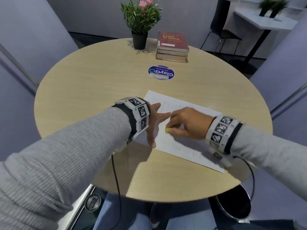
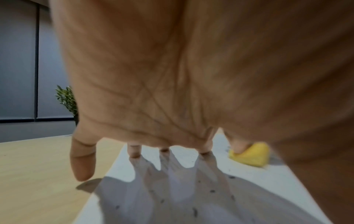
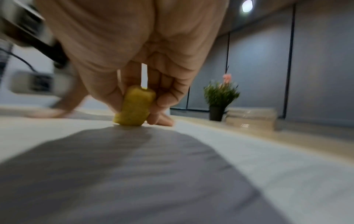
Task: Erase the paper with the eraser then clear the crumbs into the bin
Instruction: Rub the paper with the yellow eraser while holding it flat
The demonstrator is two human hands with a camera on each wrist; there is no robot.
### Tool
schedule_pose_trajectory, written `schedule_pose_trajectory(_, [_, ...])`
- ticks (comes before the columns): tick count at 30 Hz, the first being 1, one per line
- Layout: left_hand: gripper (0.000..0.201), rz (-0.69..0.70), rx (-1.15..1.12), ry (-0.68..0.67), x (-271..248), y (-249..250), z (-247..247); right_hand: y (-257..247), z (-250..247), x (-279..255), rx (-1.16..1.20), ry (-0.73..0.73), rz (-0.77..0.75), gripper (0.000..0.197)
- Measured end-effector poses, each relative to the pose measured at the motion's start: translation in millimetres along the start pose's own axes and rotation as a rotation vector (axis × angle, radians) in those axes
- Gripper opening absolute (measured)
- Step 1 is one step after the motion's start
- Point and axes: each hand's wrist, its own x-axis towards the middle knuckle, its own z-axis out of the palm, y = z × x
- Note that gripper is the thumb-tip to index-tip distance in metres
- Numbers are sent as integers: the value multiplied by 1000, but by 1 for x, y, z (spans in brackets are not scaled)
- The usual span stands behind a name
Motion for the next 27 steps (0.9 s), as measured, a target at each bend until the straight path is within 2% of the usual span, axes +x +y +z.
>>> schedule_pose_trajectory(1, [131,4,-4,3,0,0,0,7,-4,3,-22,28,40,21])
schedule_pose_trajectory(3, [132,-2,-5,2,3,0,2,3,0,1,-55,52,23,21])
schedule_pose_trajectory(5, [137,-11,19,-10,6,0,3,-21,13,-10,-40,-15,-89,25])
schedule_pose_trajectory(7, [137,-8,24,-22,6,-1,1,-29,14,-16,10,-98,-132,25])
schedule_pose_trajectory(11, [134,7,6,-13,-1,-1,-1,12,-5,3,-42,27,44,22])
schedule_pose_trajectory(12, [135,7,7,-10,0,-1,0,15,-3,3,-40,44,49,22])
schedule_pose_trajectory(14, [139,-3,14,-25,4,-1,0,-2,7,-4,-33,36,-42,25])
schedule_pose_trajectory(17, [140,1,26,-52,2,-1,0,-24,14,-16,8,-98,-124,25])
schedule_pose_trajectory(21, [131,9,-1,-22,-5,0,-1,20,-6,1,-42,15,60,22])
schedule_pose_trajectory(24, [117,13,-132,23,-6,-1,3,30,-4,2,-87,26,70,20])
schedule_pose_trajectory(25, [117,25,-173,34,-5,-1,3,28,-2,1,-88,20,67,20])
schedule_pose_trajectory(27, [136,27,-133,24,-4,-1,2,26,-2,0,-75,14,84,20])
